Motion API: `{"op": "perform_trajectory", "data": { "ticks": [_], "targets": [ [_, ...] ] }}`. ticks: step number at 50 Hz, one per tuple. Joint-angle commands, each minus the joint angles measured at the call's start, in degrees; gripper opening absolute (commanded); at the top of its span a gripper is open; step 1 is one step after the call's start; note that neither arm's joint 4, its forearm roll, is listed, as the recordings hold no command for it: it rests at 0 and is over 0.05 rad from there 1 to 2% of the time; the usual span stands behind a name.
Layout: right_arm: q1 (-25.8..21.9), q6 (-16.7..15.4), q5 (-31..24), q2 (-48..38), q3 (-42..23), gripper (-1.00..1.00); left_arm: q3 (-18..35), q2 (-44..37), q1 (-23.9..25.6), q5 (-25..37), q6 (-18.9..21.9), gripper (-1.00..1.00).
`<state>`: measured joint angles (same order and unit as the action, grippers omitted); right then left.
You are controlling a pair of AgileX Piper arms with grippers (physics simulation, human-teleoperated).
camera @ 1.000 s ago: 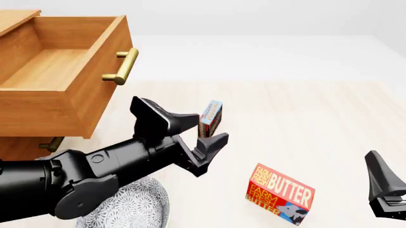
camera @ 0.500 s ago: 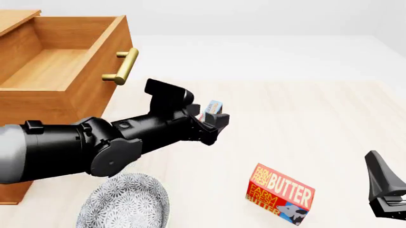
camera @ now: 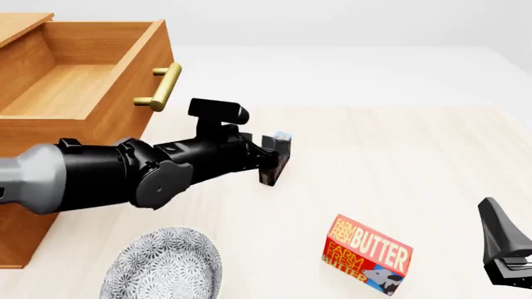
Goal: Put the chocolate pudding in the top drawer of the cabinet and close it.
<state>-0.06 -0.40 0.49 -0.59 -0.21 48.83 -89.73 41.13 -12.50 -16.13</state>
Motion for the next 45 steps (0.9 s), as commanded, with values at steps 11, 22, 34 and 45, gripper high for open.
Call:
{"op": "perform_trajectory", "data": {
  "ticks": [11,22,34,45],
  "targets": [
    [0.00,0.00,0.00,0.00,0.00,1.00,2.85,-4.32,-2.03,1.92,-0.93,1.00],
    [0.01,0.01,0.00,-0.01,0.00,1.00,4.24,-6.05,-3.57,3.13,-0.34,1.00],
    [0.00,0.00,0.00,0.00,0.00,1.00,5.11,-8.96,-3.83,1.54,-0.71,1.00],
    [-0.01,-0.01,0.00,0.00,0.00,1.00,5.45,-10.23,-5.12,1.60,-0.38,1.00]
  ]
}}
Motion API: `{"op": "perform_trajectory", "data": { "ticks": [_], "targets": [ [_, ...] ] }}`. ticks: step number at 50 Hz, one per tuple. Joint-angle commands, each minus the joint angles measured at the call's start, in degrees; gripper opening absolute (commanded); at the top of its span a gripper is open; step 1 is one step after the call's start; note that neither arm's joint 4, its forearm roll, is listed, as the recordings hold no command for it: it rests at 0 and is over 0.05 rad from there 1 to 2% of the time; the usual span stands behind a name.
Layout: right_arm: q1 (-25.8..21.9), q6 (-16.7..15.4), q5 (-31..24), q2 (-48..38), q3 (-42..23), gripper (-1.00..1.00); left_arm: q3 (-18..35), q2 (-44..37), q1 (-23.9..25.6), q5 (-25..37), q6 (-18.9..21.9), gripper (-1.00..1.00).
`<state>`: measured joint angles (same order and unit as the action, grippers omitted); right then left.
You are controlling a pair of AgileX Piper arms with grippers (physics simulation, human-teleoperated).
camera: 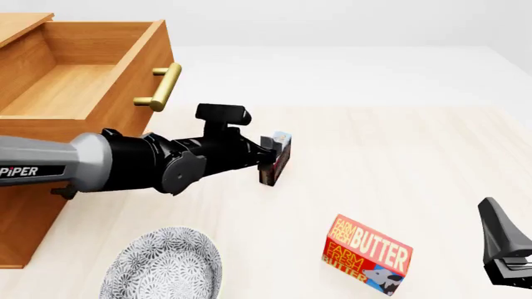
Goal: Put the chocolate pudding in the top drawer of the cabinet and close it.
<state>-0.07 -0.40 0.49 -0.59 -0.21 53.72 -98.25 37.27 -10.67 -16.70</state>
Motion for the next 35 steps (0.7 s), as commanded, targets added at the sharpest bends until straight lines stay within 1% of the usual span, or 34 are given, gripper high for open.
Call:
{"op": "perform_trajectory", "data": {
  "ticks": [1,31,35],
  "targets": [
    [-0.01,-0.01,0.00,-0.01,0.00,1.00,0.64,-2.02,-1.30,-0.34,0.13,1.00],
    [0.01,0.00,0.00,0.00,0.00,1.00,2.58,-8.24,-2.08,-0.71,0.23,1.00],
    [0.00,0.01,0.00,0.00,0.00,1.00,2.98,-8.69,-2.72,-0.66,1.07,1.00]
  ]
}}
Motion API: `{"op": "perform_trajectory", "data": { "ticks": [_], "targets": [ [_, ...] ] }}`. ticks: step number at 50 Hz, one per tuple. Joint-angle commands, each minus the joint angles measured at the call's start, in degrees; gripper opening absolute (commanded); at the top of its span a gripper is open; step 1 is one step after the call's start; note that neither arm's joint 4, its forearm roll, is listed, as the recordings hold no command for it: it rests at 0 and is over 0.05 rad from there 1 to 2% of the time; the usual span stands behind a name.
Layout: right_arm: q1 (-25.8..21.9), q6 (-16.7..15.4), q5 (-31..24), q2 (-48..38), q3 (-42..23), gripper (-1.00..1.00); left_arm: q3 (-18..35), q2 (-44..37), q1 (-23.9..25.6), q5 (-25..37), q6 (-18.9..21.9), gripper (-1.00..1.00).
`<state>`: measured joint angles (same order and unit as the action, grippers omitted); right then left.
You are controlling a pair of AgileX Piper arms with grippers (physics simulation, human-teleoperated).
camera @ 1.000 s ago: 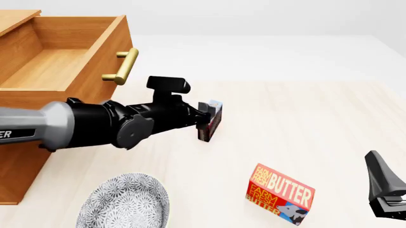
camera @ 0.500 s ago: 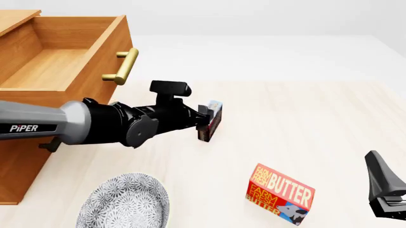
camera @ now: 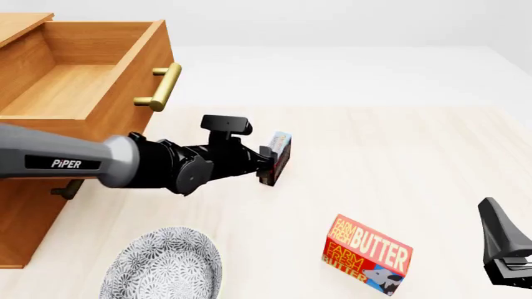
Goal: Put the chocolate pudding in the top drawer of the cabinet and close it.
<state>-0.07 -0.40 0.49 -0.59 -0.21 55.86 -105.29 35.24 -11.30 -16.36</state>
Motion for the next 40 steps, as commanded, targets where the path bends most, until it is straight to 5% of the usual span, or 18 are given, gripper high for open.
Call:
{"op": "perform_trajectory", "data": {
  "ticks": [1,40],
  "targets": [
    [0.01,-0.01,0.00,0.00,0.00,1.00,0.81,-1.73,-0.66,-0.08,0.69,1.00],
    [0.00,0.01,0.00,0.00,0.00,1.00,1.55,-5.32,1.25,-3.58,-1.94,1.00]
  ]
}}
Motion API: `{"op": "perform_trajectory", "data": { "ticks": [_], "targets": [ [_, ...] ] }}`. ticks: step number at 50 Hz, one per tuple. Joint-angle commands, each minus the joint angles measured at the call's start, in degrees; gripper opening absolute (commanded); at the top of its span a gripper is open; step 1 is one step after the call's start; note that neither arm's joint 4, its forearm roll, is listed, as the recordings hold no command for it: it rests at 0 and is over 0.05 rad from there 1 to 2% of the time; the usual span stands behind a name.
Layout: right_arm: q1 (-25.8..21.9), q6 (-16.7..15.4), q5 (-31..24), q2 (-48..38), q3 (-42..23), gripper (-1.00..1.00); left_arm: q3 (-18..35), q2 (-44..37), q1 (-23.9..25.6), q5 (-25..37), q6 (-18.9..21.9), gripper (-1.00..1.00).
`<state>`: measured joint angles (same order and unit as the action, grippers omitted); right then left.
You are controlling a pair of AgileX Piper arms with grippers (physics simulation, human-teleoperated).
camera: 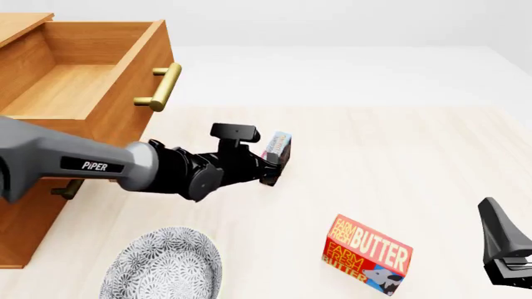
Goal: Put the chocolate pudding in the top drawer of the cabinet and close it.
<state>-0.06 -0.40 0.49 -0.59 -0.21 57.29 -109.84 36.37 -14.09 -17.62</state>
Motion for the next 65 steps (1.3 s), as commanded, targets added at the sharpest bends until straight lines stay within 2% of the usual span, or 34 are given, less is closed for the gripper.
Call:
{"op": "perform_trajectory", "data": {
  "ticks": [1,38,65],
  "targets": [
    [0.00,-0.01,0.00,0.00,0.00,1.00,0.20,-0.87,0.15,-0.87,-0.76,1.00],
    [0.00,-0.01,0.00,0.00,0.00,1.00,2.53,-3.76,-1.45,-1.58,0.14,1.00],
    [-0.01,-0.01,0.00,0.00,0.00,1.00,3.86,-5.88,-0.15,-2.17,-0.43,1.00]
  ]
}}
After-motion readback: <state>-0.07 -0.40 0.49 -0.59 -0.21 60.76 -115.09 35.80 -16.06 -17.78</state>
